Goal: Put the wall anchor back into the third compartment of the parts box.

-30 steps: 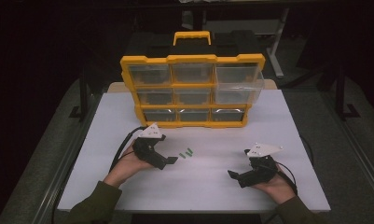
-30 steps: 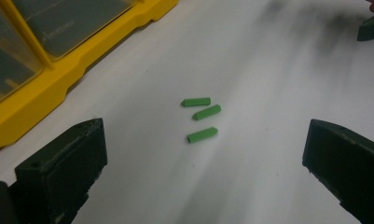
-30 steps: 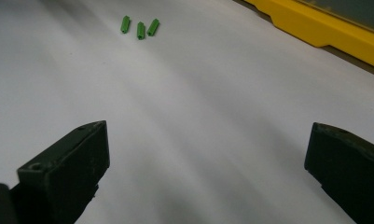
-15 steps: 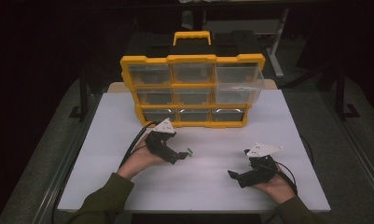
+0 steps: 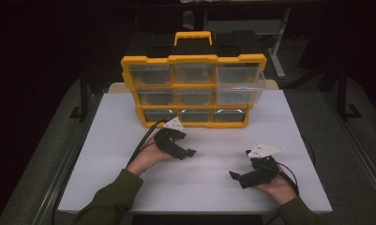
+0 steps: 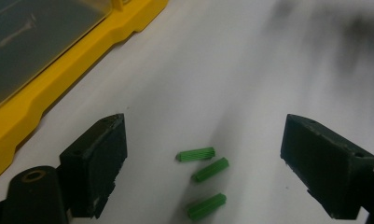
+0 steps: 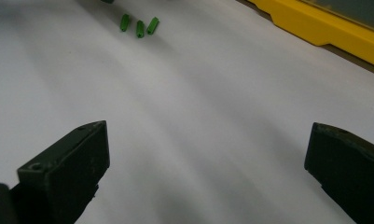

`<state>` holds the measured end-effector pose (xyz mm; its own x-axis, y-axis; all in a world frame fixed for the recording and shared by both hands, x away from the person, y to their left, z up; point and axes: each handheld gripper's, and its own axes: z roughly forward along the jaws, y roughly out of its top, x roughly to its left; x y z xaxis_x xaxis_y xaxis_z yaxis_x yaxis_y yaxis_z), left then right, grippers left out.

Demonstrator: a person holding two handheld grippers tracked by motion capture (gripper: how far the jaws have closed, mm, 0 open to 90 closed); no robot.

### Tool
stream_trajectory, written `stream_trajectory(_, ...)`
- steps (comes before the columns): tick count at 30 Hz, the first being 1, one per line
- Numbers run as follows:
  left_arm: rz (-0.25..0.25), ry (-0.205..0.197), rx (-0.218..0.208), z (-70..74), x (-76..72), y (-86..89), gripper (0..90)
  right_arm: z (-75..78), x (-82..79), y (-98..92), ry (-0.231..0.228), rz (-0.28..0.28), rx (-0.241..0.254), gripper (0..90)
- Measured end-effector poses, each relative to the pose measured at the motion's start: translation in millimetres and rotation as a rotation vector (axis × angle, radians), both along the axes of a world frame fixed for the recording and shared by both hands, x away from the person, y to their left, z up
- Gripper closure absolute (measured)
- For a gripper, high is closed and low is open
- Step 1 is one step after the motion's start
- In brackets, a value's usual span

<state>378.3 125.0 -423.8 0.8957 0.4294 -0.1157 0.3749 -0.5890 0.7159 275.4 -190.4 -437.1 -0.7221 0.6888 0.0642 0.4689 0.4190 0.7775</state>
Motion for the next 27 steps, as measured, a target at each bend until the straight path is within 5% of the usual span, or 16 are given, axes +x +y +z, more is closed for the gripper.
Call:
stream_trajectory(19,0.02,0.019,0.041,-19.3,1.7,-10.9,47.0,-0.4,0.0,0.4,0.001,0.0,-0.005,0.0)
stream_trajectory(27,-0.003,-0.025,0.088,-21.4,0.2,-13.6,55.5,-0.3,-0.1,0.3,0.001,0.0,-0.006,0.0)
